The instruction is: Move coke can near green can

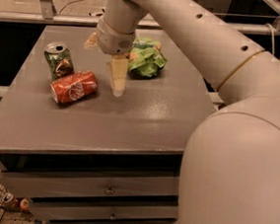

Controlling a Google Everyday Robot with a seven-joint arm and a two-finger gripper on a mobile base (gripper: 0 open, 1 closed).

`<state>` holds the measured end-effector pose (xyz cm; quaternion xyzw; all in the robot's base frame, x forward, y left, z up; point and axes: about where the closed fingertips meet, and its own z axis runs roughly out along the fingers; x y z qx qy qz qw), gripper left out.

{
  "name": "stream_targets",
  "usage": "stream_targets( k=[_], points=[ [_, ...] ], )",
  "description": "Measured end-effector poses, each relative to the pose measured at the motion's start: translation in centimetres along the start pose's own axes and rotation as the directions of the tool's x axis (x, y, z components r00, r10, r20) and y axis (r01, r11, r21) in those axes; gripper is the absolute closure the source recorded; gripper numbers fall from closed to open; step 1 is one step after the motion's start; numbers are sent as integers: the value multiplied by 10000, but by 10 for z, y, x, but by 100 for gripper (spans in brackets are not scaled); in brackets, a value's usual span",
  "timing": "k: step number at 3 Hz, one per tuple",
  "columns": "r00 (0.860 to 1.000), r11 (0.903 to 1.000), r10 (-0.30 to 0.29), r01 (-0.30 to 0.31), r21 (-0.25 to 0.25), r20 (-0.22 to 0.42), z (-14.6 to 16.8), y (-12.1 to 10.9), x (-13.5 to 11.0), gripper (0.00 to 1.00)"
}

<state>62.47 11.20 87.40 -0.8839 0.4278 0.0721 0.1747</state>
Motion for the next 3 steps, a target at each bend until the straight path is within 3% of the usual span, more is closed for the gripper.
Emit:
stream_targets(
  k=[1,2,3],
  points=[
    [9985,9982,536,-533,273,-93,-27,13,33,0],
    [9878,9879,1525,-1513,340,-326,-48,42,77,0],
    [9527,9531,3011,-2994,440,-411,-66,97,125,0]
  ],
)
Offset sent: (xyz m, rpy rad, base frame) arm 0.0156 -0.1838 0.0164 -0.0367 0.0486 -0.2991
